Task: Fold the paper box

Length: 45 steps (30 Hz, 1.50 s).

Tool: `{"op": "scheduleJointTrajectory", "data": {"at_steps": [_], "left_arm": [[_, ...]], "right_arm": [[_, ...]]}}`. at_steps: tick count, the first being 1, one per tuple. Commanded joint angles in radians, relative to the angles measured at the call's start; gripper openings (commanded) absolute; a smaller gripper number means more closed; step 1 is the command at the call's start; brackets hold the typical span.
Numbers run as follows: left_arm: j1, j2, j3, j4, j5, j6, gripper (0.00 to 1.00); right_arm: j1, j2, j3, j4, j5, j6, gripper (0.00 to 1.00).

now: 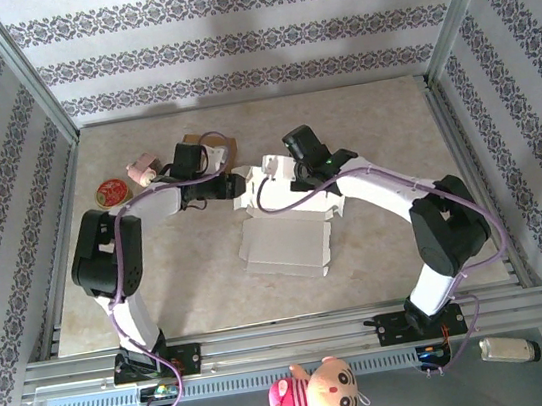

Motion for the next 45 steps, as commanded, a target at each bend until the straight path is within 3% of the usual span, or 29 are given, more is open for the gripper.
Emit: {"op": "scheduleJointTrajectory", "data": {"at_steps": [1,5,9,14,20,22,24,26,29,32,36,41,45], "left_arm": [[0.013,0.04,0.017,0.037,0.08,0.012,0.4],[0.012,0.043,-0.011,0.112,0.119,0.007,0.28],[0.013,0.018,-0.037,0.138,0.128,0.038,0.17],[0.01,-0.026,-0.062,0.179,0.152,0.177,0.06],[0.003,-0.074,-0.104,0.229,0.155,0.303,0.0],[-0.012,-0.1,-0.127,0.251,0.138,0.37,0.0],[-0.025,-0.117,-0.148,0.267,0.121,0.454,0.0],[-0.041,-0.129,-0.163,0.268,0.09,0.554,0.0],[-0.056,-0.139,-0.171,0.255,0.068,0.687,0.0],[-0.056,-0.145,-0.188,0.304,0.071,0.721,0.0],[-0.056,-0.137,-0.184,0.326,0.071,0.73,0.0],[-0.057,-0.121,-0.181,0.345,0.077,0.727,0.0],[-0.056,-0.111,-0.178,0.356,0.071,0.724,0.0]], "right_arm": [[0.013,-0.04,-0.026,0.037,0.01,-0.003,0.09],[0.018,-0.053,-0.037,0.035,0.003,0.015,0.11],[0.024,-0.103,-0.031,-0.037,-0.055,0.073,0.19],[0.012,-0.191,0.032,-0.186,-0.263,0.234,0.6],[-0.121,-0.175,0.226,-0.268,-0.561,0.795,0.87],[-0.207,-0.101,0.341,-0.348,-0.685,0.914,0.86],[-0.273,-0.016,0.476,-0.44,-0.771,0.924,0.84],[-0.317,0.049,0.569,-0.509,-0.774,0.875,0.82],[-0.358,0.121,0.634,-0.561,-0.775,0.669,0.84],[-0.377,0.181,0.653,-0.591,-0.784,0.518,0.85],[-0.388,0.275,0.701,-0.747,-0.925,0.346,0.84],[-0.391,0.332,0.685,-0.865,-1.027,0.294,0.79],[-0.389,0.339,0.638,-0.853,-1.016,0.323,0.74]]}}
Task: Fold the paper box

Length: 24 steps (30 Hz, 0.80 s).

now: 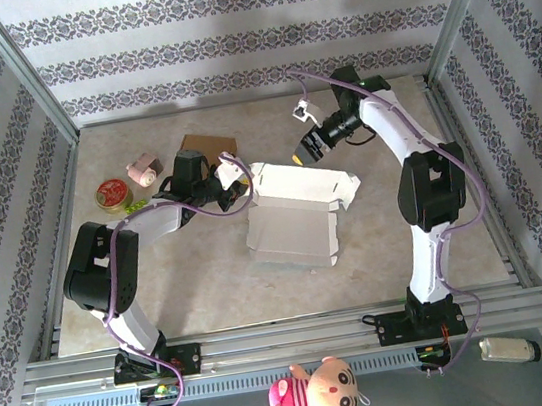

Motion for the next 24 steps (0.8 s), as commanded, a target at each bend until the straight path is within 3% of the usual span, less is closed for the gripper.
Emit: {"op": "scheduleJointTrajectory", "data": {"at_steps": [1,12,16,24], "left_arm": [[-0.008,0.01,-0.004,0.044,-0.005,0.032,0.0],[-0.008,0.036,0.031,0.074,0.031,-0.126,0.0],[-0.007,0.045,0.061,0.024,0.016,-0.223,0.0],[-0.033,0.078,0.128,-0.046,-0.073,-0.392,0.04]], "right_arm": [[-0.004,-0.003,-0.028,-0.051,-0.07,-0.036,0.73],[0.043,-0.018,-0.092,0.024,0.059,0.036,0.7],[0.054,-0.039,-0.114,0.102,0.132,0.134,0.67],[0.078,-0.104,-0.216,0.257,0.134,0.277,0.64]]}}
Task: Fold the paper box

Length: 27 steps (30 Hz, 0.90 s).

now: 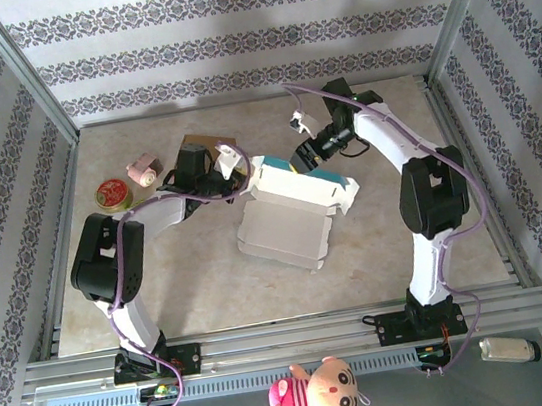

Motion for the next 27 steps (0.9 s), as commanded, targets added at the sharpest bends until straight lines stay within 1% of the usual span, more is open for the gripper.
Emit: {"op": "scheduleJointTrajectory", "data": {"at_steps": [1,3,6,8,11,13,15,17,19,23,27], "left_arm": [[-0.036,0.01,0.046,-0.026,-0.052,-0.101,0.05],[-0.052,0.018,0.052,-0.037,-0.111,-0.13,0.06],[-0.077,0.013,0.024,-0.004,-0.181,-0.146,0.07],[-0.089,0.007,-0.001,0.035,-0.226,-0.182,0.07],[-0.122,0.003,-0.035,0.101,-0.299,-0.242,0.07],[-0.16,0.005,-0.062,0.145,-0.364,-0.252,0.07],[-0.195,0.007,-0.113,0.241,-0.407,-0.253,0.07],[-0.211,0.009,-0.183,0.378,-0.421,-0.285,0.08],[-0.217,0.008,-0.232,0.461,-0.431,-0.31,0.1],[-0.234,0.006,-0.269,0.52,-0.44,-0.293,0.12],[-0.234,0.01,-0.296,0.566,-0.45,-0.288,0.14]], "right_arm": [[0.02,-0.035,-0.05,0.094,0.012,0.098,0.63],[0.025,-0.046,-0.074,0.131,0.016,0.126,0.62],[0.033,-0.061,-0.1,0.176,0.031,0.152,0.61],[0.038,-0.071,-0.118,0.209,0.042,0.179,0.59],[0.052,-0.09,-0.152,0.248,0.045,0.186,0.59],[0.062,-0.103,-0.179,0.262,0.049,0.176,0.59],[0.07,-0.111,-0.202,0.27,0.062,0.173,0.58],[0.08,-0.12,-0.225,0.269,0.089,0.17,0.59],[0.092,-0.135,-0.253,0.278,0.102,0.167,0.59],[0.106,-0.168,-0.313,0.3,0.093,0.158,0.58],[0.111,-0.176,-0.339,0.297,0.072,0.184,0.57]]}}
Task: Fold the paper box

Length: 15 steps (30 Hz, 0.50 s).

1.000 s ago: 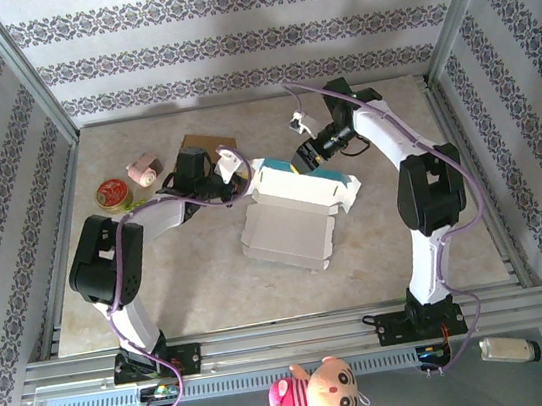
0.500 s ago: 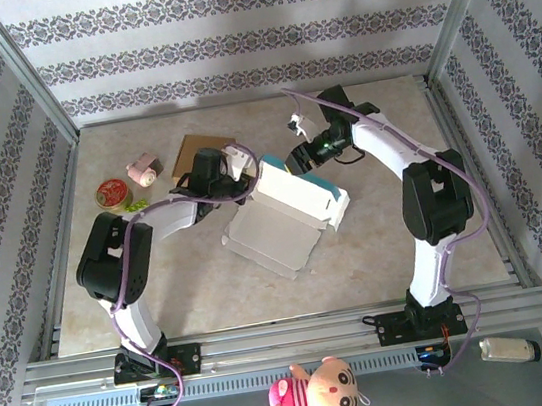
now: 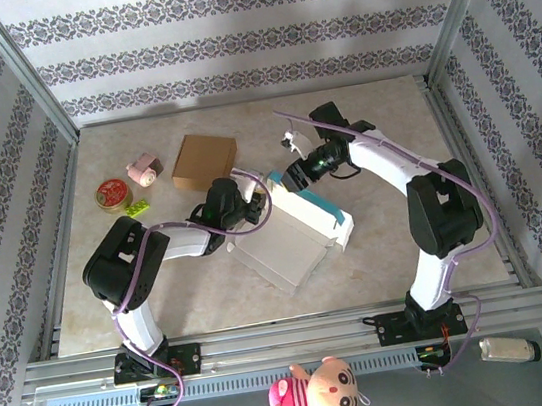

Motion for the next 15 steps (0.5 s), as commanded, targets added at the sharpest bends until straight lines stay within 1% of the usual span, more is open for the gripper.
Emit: {"op": "scheduleJointTrajectory", "data": {"at_steps": [1,5,10,15], "left_arm": [[-0.014,0.0,-0.025,0.137,-0.017,-0.013,0.15],[-0.014,0.004,-0.028,0.129,-0.015,-0.012,0.15],[-0.014,0.005,-0.034,0.126,-0.03,-0.001,0.15],[-0.013,0.007,-0.034,0.124,-0.038,-0.002,0.15]], "right_arm": [[0.013,-0.021,-0.033,0.0,-0.004,0.023,0.57],[0.019,-0.024,-0.036,-0.011,-0.003,0.051,0.61],[0.027,-0.038,-0.024,-0.047,-0.044,0.058,0.65],[0.034,-0.05,-0.044,-0.059,-0.038,0.051,0.71]]}}
